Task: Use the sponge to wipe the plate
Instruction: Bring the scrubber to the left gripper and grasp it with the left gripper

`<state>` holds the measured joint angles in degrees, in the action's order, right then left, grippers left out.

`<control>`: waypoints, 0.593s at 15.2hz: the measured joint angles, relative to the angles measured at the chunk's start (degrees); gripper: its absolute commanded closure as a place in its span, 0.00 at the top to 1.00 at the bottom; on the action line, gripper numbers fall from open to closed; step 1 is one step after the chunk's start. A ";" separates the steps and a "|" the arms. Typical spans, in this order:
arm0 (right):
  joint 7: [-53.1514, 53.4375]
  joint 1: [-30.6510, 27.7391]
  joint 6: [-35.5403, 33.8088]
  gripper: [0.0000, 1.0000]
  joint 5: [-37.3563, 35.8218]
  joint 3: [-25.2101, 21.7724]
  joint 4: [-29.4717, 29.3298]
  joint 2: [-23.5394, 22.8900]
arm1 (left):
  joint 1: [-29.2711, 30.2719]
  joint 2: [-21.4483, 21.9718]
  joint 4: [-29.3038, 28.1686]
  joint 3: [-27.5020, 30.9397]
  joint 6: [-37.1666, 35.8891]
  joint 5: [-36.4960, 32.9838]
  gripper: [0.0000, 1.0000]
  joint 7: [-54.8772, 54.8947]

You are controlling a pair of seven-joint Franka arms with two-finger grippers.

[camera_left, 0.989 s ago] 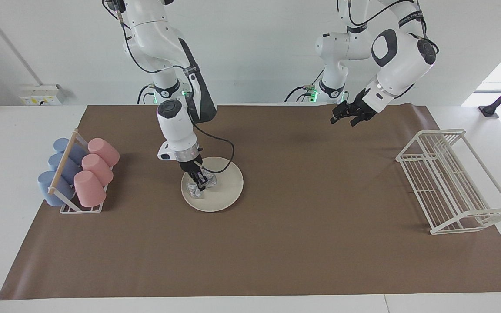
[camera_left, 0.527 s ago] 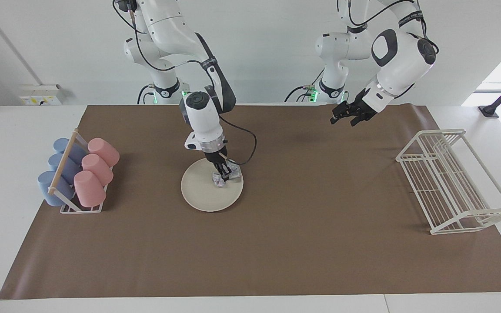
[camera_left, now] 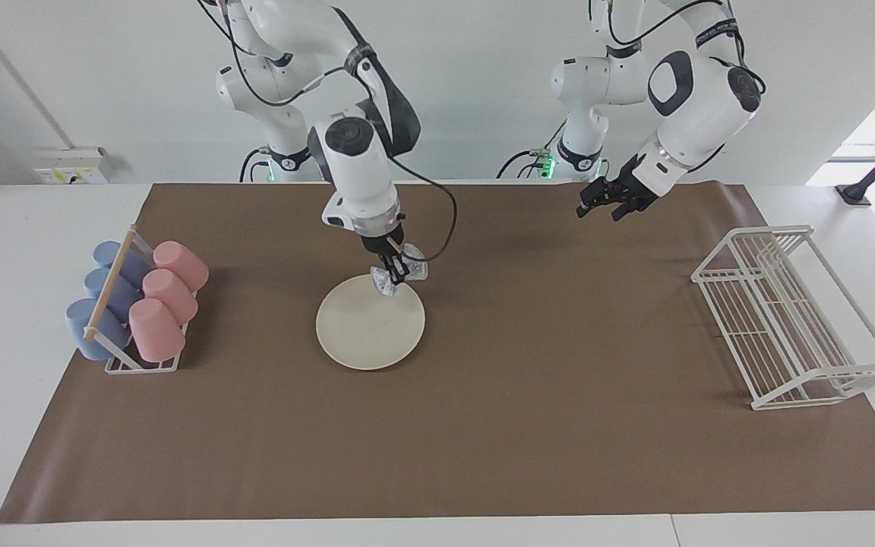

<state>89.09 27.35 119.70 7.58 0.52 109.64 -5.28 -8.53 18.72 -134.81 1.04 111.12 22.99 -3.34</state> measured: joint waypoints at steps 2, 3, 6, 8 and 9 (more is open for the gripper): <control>3.63 0.23 -6.87 0.00 0.01 0.34 -4.58 3.64 | 0.00 -0.06 0.03 -0.02 0.42 8.39 1.00 -0.07; 6.00 0.68 -9.11 0.00 0.01 0.52 -6.40 5.10 | -0.03 -0.09 0.05 -0.10 0.42 12.96 1.00 -0.06; 13.84 3.54 -13.45 0.00 -0.01 0.70 -10.93 7.22 | -0.24 -0.07 0.55 -0.67 0.41 24.28 1.00 -0.03; 19.57 6.44 -15.92 0.00 -0.36 0.81 -12.98 7.08 | -0.84 -0.01 1.10 -1.06 0.29 32.61 1.00 0.00; 21.69 7.82 -16.31 0.00 -0.75 0.86 -13.05 6.98 | -1.22 0.05 1.35 -1.14 0.04 35.84 1.00 0.00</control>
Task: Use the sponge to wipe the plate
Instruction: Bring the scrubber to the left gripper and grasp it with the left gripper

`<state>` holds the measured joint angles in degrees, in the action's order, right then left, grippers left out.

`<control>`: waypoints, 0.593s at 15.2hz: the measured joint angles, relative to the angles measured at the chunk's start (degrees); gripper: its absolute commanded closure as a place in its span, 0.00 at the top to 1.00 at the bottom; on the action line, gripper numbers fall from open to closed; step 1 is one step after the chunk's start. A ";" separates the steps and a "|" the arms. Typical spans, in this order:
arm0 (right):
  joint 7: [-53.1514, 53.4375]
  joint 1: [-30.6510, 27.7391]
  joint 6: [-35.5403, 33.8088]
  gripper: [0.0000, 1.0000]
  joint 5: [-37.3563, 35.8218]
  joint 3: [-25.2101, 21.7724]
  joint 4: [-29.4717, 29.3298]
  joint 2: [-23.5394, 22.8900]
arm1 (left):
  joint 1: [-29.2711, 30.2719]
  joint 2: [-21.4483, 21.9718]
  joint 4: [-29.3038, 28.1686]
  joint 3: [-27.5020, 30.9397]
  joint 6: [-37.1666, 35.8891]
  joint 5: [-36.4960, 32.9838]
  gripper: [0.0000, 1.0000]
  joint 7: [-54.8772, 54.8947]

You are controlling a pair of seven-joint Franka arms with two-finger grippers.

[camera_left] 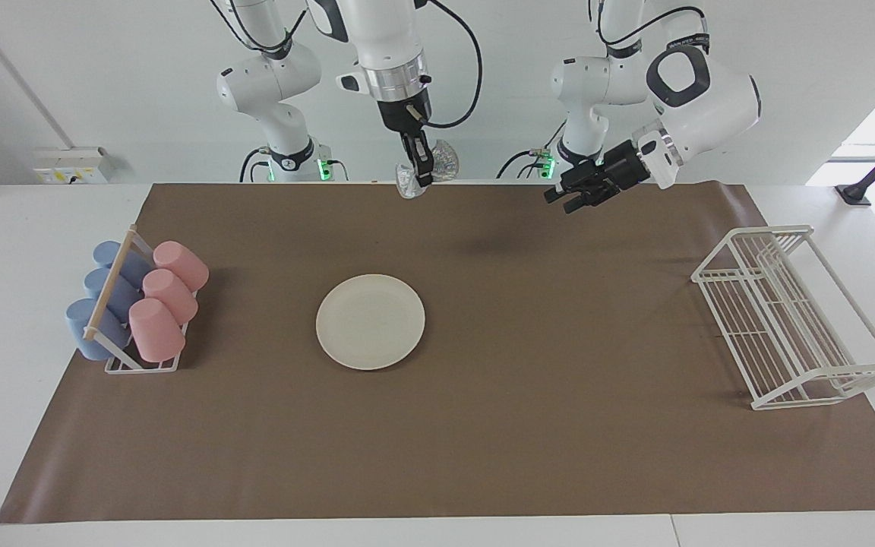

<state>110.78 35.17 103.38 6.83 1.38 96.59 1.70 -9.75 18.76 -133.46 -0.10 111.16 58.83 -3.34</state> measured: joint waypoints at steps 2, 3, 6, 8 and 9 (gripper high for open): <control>3.19 1.98 0.02 0.00 -0.29 0.11 -0.02 -0.33 | -0.39 0.07 0.76 -0.01 -1.45 5.66 1.00 0.00; 4.32 2.72 0.22 0.00 -0.38 0.13 -0.05 -0.49 | -0.42 0.10 1.12 -0.02 -2.30 8.52 1.00 0.00; 5.35 3.48 0.36 0.00 -1.55 0.17 -0.12 -0.98 | -1.65 0.28 1.50 -0.11 -3.80 15.23 1.00 0.00; 5.36 3.45 0.36 0.00 -2.43 0.05 -0.12 -1.23 | -3.85 0.31 1.57 -0.25 -3.73 17.49 1.00 0.00; 5.36 3.44 0.36 0.00 -2.58 0.02 -0.12 -1.32 | -5.25 0.31 1.57 -0.33 -3.16 17.89 0.99 0.00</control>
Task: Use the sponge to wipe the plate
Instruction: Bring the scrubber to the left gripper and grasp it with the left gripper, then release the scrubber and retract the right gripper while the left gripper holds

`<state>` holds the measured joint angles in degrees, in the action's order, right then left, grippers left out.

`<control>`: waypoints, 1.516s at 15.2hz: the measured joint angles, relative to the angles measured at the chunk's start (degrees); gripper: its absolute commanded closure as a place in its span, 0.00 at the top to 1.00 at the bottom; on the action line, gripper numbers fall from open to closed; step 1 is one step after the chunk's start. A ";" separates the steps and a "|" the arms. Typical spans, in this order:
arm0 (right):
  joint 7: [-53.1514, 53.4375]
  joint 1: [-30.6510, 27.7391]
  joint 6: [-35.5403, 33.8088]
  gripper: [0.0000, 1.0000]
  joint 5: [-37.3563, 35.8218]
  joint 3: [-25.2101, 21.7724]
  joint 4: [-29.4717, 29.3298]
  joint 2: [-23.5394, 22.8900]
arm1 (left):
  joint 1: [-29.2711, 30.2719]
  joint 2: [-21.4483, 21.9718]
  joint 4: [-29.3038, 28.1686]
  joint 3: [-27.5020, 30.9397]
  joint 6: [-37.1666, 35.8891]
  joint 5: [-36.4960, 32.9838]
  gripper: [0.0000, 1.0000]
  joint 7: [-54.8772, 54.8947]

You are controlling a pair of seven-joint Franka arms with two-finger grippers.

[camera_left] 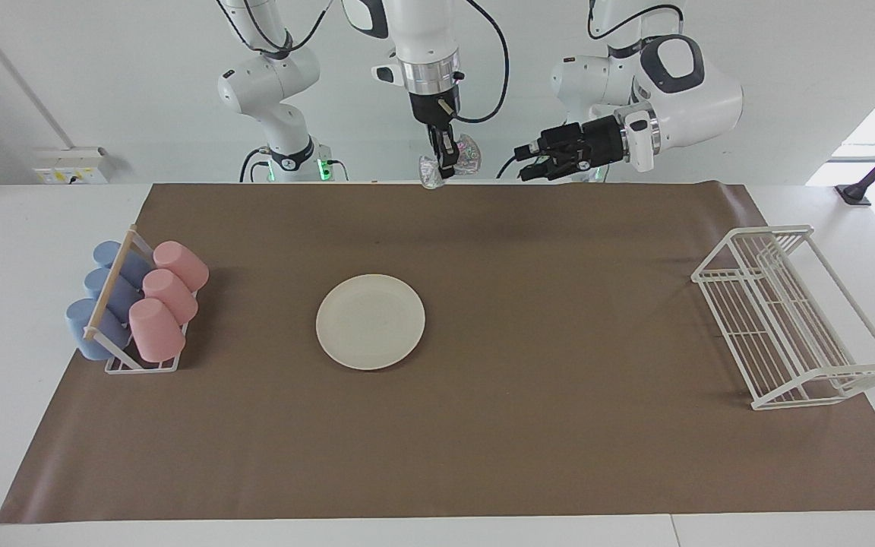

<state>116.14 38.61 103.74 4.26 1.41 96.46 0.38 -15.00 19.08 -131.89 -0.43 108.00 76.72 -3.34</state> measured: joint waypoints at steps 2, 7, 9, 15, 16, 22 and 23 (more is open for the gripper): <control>0.00 0.00 0.00 0.00 -0.13 0.00 0.00 -0.07 | -3.49 0.00 0.00 -0.09 3.16 1.24 0.99 0.00; 0.00 0.00 0.00 0.00 -0.15 -0.01 -0.03 -0.08 | -10.32 0.00 -0.01 -0.30 10.04 2.73 0.80 -0.21; 0.00 0.00 0.00 0.00 -0.15 -0.01 -0.04 -0.08 | -10.26 0.00 -0.05 -0.04 10.04 2.73 0.65 -0.22; 0.00 -0.01 0.00 0.00 -0.20 -0.04 -0.08 -0.07 | -10.26 0.00 -0.19 0.13 10.08 2.74 0.00 -3.60; 0.00 -0.01 0.00 0.00 -0.23 -0.10 -0.14 -0.07 | -10.24 0.00 -0.32 0.17 10.08 2.74 0.00 -4.13; 0.00 -0.09 0.00 1.00 -0.25 -0.21 -0.38 -0.07 | -10.22 0.00 -0.46 0.23 10.08 2.74 0.00 -5.05; -0.01 -0.16 0.00 1.00 -0.26 -0.28 -0.39 -0.07 | -10.22 0.00 -0.46 0.22 10.08 2.74 0.00 -5.28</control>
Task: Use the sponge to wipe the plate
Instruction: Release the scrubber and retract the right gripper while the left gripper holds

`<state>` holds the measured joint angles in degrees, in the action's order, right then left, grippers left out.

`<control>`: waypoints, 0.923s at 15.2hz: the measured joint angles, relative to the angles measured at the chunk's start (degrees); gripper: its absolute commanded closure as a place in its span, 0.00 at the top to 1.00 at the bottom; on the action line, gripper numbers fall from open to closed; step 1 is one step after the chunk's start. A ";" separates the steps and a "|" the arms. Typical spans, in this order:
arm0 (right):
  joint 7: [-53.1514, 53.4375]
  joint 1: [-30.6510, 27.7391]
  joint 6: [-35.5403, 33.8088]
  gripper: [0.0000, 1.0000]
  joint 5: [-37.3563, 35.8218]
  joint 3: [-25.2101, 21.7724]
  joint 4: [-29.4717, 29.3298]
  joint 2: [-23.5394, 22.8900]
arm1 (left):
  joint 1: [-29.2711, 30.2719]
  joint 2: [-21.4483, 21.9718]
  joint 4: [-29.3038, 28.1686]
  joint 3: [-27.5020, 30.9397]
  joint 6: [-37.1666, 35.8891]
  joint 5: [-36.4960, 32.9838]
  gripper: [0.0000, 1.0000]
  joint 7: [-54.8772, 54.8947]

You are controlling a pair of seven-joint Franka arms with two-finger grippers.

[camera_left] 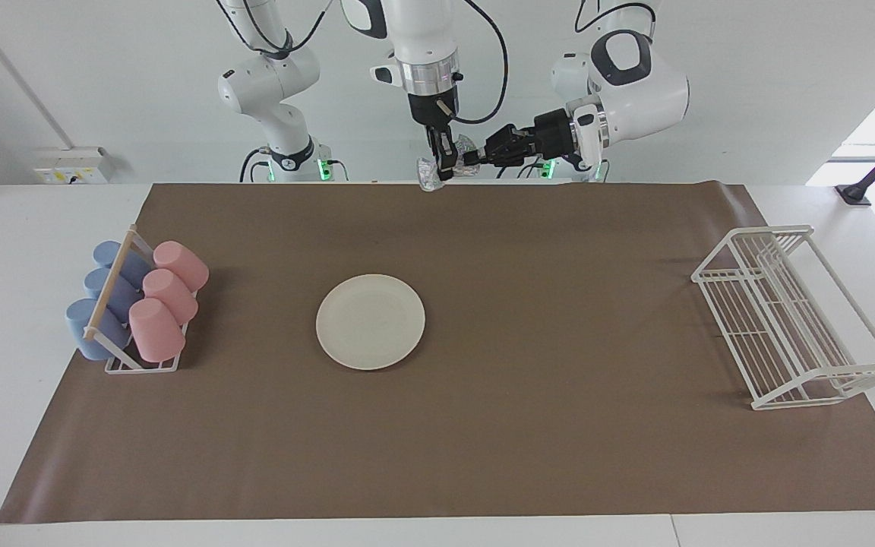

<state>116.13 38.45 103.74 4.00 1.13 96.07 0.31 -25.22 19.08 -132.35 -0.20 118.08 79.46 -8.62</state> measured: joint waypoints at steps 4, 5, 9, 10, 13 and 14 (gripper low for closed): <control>-7.40 -1.04 -0.29 1.00 -0.77 -0.17 -0.01 0.00 | 0.10 0.00 0.00 0.22 0.05 0.00 0.00 -0.94; -11.87 -1.89 -0.57 1.00 -0.94 -0.19 -0.01 0.00 | 0.20 0.00 0.00 0.35 0.17 -0.01 0.00 -1.61; -34.39 -8.12 -2.09 1.00 -1.01 -0.44 -0.06 0.19 | 1.82 -0.14 -0.11 0.55 0.41 -8.14 0.00 -3.65; -39.75 -9.71 -3.02 1.00 -1.01 -0.53 -0.07 0.39 | 1.98 -0.22 -0.20 0.55 0.41 -12.12 0.00 -4.65; -54.03 -14.03 -4.84 1.00 -1.01 -0.74 -0.13 1.20 | 2.17 -0.35 -0.77 0.52 0.40 -23.10 0.00 -6.22; -58.37 -15.37 -5.01 1.00 -1.01 -0.78 -0.14 1.47 | 2.22 -0.38 -0.95 0.52 0.40 -27.24 0.00 -7.10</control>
<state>57.77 23.08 98.73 2.99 0.35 95.94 1.78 -22.99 18.70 -133.30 0.31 118.48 52.22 -15.72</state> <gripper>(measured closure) 0.000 0.947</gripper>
